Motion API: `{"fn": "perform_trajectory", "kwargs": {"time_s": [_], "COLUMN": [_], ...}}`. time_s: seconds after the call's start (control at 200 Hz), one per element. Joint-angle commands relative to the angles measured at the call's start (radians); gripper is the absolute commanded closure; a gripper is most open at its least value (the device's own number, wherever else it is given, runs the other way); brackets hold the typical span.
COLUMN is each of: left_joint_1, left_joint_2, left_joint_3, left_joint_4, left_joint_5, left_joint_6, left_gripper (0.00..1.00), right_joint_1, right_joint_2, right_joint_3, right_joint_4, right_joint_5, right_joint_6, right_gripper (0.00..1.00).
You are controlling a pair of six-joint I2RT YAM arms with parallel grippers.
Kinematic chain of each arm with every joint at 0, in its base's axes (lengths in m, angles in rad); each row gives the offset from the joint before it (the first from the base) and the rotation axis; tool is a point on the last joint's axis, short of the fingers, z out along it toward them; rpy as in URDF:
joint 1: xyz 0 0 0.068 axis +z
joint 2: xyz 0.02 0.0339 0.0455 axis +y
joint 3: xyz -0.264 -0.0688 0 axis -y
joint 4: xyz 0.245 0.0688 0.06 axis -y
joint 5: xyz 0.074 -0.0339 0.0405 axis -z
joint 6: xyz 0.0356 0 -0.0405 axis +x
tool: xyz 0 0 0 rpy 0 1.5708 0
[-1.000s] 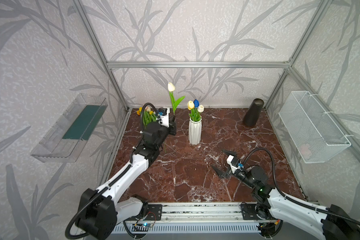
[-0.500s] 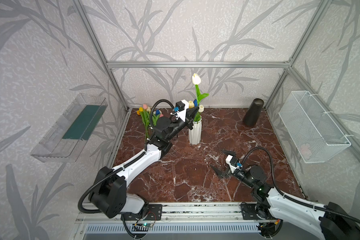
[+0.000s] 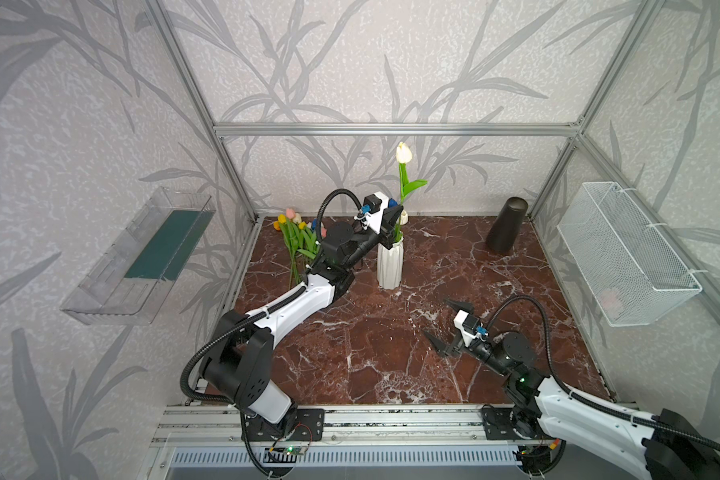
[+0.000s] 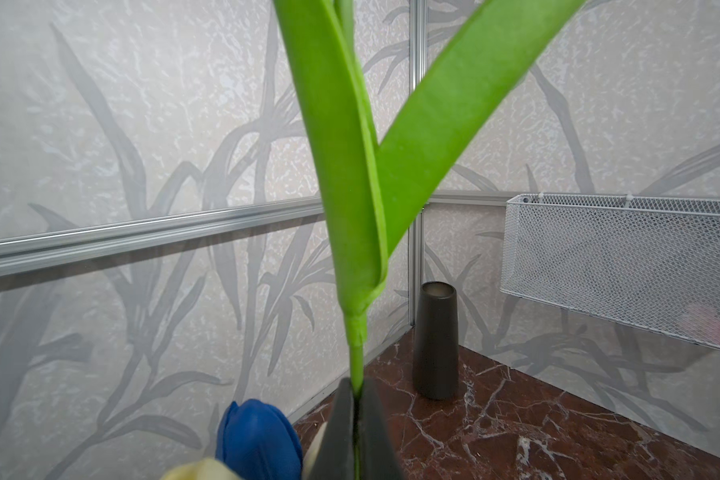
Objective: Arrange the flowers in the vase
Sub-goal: 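Lift the white tulip upright with the left gripper above the vase, then lower the white tulip stem into the vase with the left gripper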
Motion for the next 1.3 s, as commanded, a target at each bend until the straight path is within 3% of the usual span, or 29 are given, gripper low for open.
{"fn": "perform_trajectory", "kwargs": {"time_s": [0.0, 0.375, 0.775, 1.095, 1.21, 1.295], "left_joint_1": [-0.003, -0.001, -0.005, -0.006, -0.006, -0.006], "left_joint_2": [0.024, 0.08, -0.002, 0.015, -0.001, -0.021], "left_joint_3": [0.04, 0.051, -0.062, -0.081, -0.094, -0.104], "left_joint_4": [-0.01, 0.005, 0.023, 0.023, 0.023, 0.016], "left_joint_5": [-0.047, -0.082, -0.049, -0.072, -0.072, -0.086], "left_joint_6": [0.058, 0.075, 0.026, 0.048, 0.058, 0.061], "left_gripper": [1.0, 1.0, 1.0, 1.0, 0.71, 0.65], "right_joint_1": [0.005, 0.005, 0.005, 0.004, 0.005, 0.004], "right_joint_2": [-0.011, -0.02, -0.015, -0.014, -0.014, -0.011], "right_joint_3": [0.013, 0.013, 0.012, 0.014, 0.014, 0.016], "right_joint_4": [0.011, 0.006, 0.011, 0.009, 0.007, 0.008], "right_joint_5": [0.003, 0.003, -0.002, -0.006, -0.003, -0.005], "right_joint_6": [-0.001, -0.003, -0.001, -0.001, -0.002, -0.002], "right_gripper": [0.0, 0.0, 0.0, 0.0, 0.0, 0.0]}}
